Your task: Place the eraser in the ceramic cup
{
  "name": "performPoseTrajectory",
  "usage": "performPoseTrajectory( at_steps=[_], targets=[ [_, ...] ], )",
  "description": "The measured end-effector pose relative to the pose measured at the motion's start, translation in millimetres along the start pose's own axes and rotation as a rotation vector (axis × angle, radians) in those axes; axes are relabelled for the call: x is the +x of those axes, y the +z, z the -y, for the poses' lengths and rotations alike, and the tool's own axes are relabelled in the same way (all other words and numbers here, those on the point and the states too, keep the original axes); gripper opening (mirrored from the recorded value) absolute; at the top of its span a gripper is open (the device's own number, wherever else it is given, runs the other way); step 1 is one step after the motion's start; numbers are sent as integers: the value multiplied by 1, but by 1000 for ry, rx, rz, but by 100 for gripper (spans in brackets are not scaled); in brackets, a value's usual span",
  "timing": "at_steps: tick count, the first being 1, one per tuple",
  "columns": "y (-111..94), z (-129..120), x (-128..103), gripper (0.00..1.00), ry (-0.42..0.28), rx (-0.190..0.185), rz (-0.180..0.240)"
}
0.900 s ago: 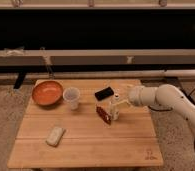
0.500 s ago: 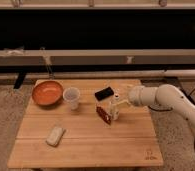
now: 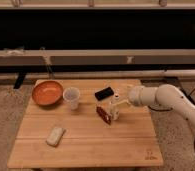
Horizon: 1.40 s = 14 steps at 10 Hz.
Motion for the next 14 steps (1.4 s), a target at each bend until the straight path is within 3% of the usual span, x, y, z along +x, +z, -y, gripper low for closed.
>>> performPoseTrajectory(
  at_steps=[12,14],
  targets=[
    [0,0,0,80,0,0,0],
    [0,3,-5,80,-30,-17,-24]
  ],
)
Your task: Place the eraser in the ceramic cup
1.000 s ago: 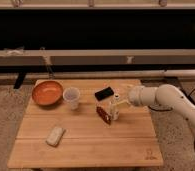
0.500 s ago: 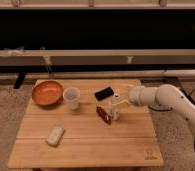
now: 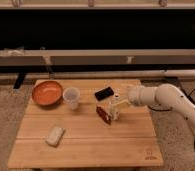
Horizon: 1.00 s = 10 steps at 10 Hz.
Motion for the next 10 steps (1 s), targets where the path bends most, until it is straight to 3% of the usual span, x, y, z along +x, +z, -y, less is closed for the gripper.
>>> performPoseTrajectory(
  at_steps=[4,6,10],
  targets=[
    [33,3,-52,80,-175,-92,-87],
    [49,8,-67,80,-242,-134,-134],
    [87,42,-74,80,-370,-198,-253]
  ],
)
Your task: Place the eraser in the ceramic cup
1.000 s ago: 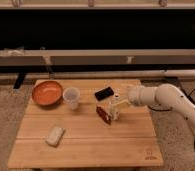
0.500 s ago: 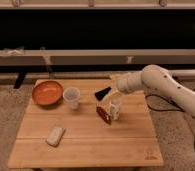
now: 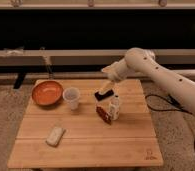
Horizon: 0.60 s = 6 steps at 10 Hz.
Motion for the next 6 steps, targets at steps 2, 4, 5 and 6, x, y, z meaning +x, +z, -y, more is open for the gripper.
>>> performPoseTrajectory(
  at_steps=[2,4,5,6],
  targets=[
    [16,29,6,80,-61,-25,-64],
    [28,47,18,80,-95,-39,-105],
    [38,54,28,80,-111,-46,-126],
    [50,55,39,80,-125,-55,-153]
  ],
)
